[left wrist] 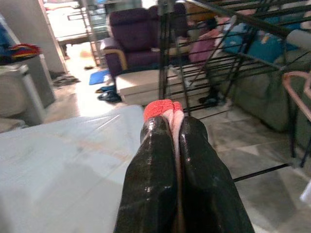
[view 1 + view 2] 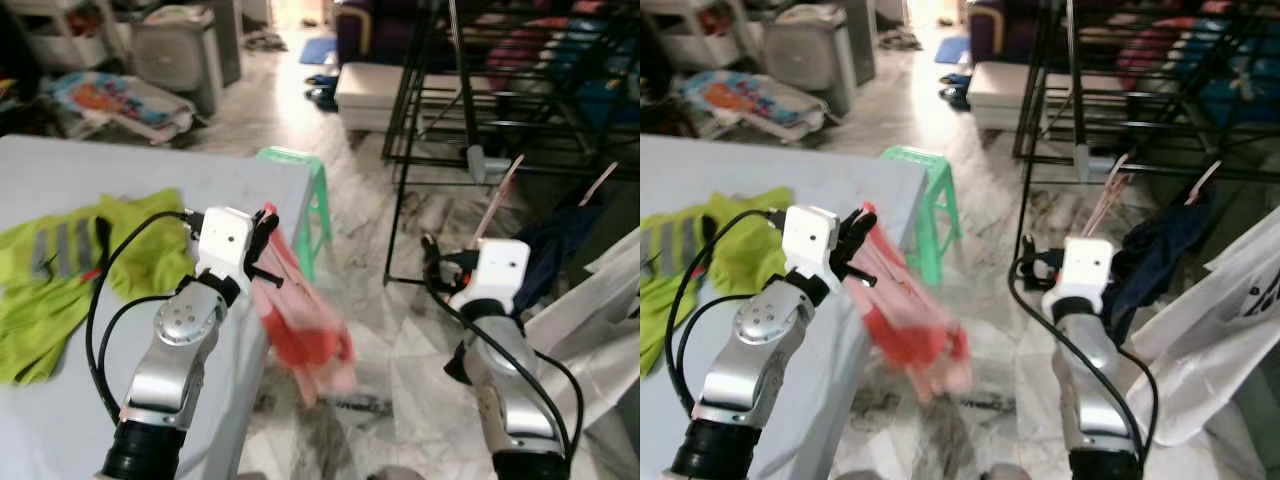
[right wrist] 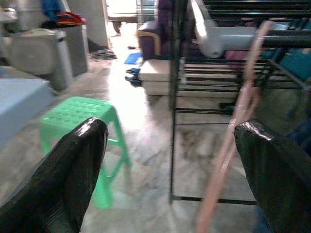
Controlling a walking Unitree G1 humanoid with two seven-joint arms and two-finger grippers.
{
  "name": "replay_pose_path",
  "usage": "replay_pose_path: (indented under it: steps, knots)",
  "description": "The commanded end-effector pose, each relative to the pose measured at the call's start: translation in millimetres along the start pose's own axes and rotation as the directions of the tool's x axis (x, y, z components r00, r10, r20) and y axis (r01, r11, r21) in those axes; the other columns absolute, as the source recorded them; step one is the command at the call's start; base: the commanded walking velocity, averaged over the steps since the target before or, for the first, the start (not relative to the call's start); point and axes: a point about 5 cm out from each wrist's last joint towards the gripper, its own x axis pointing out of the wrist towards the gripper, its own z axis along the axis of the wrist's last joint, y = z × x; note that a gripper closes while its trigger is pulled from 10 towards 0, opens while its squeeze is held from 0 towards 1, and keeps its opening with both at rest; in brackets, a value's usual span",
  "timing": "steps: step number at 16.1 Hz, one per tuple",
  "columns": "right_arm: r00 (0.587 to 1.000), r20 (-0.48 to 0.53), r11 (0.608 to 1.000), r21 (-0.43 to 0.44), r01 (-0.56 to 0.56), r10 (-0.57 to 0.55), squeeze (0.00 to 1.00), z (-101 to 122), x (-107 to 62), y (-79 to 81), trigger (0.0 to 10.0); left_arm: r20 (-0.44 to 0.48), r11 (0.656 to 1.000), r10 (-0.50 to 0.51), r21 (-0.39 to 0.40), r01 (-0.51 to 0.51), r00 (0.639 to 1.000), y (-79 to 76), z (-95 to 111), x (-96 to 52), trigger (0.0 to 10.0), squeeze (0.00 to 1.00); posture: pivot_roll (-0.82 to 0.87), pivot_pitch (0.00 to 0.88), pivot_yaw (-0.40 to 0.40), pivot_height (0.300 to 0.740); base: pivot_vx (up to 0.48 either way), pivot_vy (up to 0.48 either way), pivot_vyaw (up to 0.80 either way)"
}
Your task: Hang hanger
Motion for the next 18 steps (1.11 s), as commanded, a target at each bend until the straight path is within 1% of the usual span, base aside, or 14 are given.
replay_pose_path:
  steps: [1,5,9,11,12,13,14,15,16,18]
  knots:
    - [1.000,-0.003,1.000,-0.009,0.023,-0.023,0.00,-0.3,0.1,-6.8,10.0,0.037,1.000,-0.024,-0.018,0.024,0.999,-5.4,7.3,2.2,10.0,0.00,-0.03,0.000,0.033,0.740,0.000,-0.458,0.00]
    - [1.000,-0.018,1.000,-0.016,0.009,-0.009,0.00,-3.7,-5.8,-7.7,10.0,0.035,0.999,-0.002,-0.033,0.003,0.999,-4.1,6.5,2.0,10.0,0.00,-0.03,0.000,0.019,0.740,0.000,-0.461,0.00]
    - [1.000,-0.019,1.000,-0.020,0.000,-0.001,0.00,-2.8,-5.3,-8.0,10.0,0.033,0.999,0.006,-0.038,-0.005,0.999,-4.7,4.9,2.1,10.0,0.00,-0.03,0.000,0.011,0.740,0.000,-0.457,0.00]
    - [1.000,-0.013,0.999,-0.032,-0.003,0.002,0.00,-0.6,-4.1,-9.0,10.0,0.039,0.997,0.042,-0.062,-0.039,0.998,-3.7,4.5,4.0,10.0,0.00,-0.03,0.000,0.011,0.740,0.000,0.000,0.00]
    - [1.000,-0.012,0.999,-0.039,0.001,-0.001,0.00,-0.2,-4.1,-10.6,10.0,0.035,0.997,0.057,-0.058,-0.055,0.998,-1.4,4.0,4.4,10.0,0.00,-0.02,0.000,-0.008,0.740,0.000,0.000,0.00]
    - [1.000,-0.011,0.999,-0.047,0.005,-0.005,0.00,0.6,-4.3,-12.8,10.0,0.030,0.996,0.073,-0.053,-0.072,0.997,2.1,3.6,4.3,10.0,0.00,-0.02,0.000,-0.008,0.740,0.000,0.000,0.00]
    - [1.000,-0.002,0.998,-0.059,0.010,-0.011,0.00,5.2,-4.6,-15.8,10.0,-0.003,0.991,0.127,-0.051,-0.127,0.992,13.4,1.0,0.6,10.0,0.00,-0.02,0.000,-0.027,0.740,0.000,0.000,0.00]
    - [1.000,0.001,0.998,-0.063,0.010,-0.010,0.00,6.2,-4.6,-16.2,10.0,-0.010,0.989,0.139,-0.059,-0.139,0.990,16.0,0.1,-0.4,10.0,0.00,-0.02,0.000,-0.027,0.740,0.000,0.000,0.00]
    - [1.000,0.000,0.997,-0.077,0.007,-0.007,0.00,7.5,-5.3,-16.9,10.0,-0.039,0.986,0.153,-0.056,-0.155,0.988,27.8,-4.4,-7.8,10.0,0.00,-0.01,0.000,-0.030,0.740,0.000,0.000,0.00]
    - [1.000,-0.002,0.997,-0.078,0.006,-0.006,0.00,6.7,-5.9,-15.8,10.0,-0.022,0.985,0.172,-0.003,-0.173,0.985,37.8,-7.1,-14.1,10.0,0.00,0.00,0.000,-0.022,0.740,0.000,0.000,0.00]
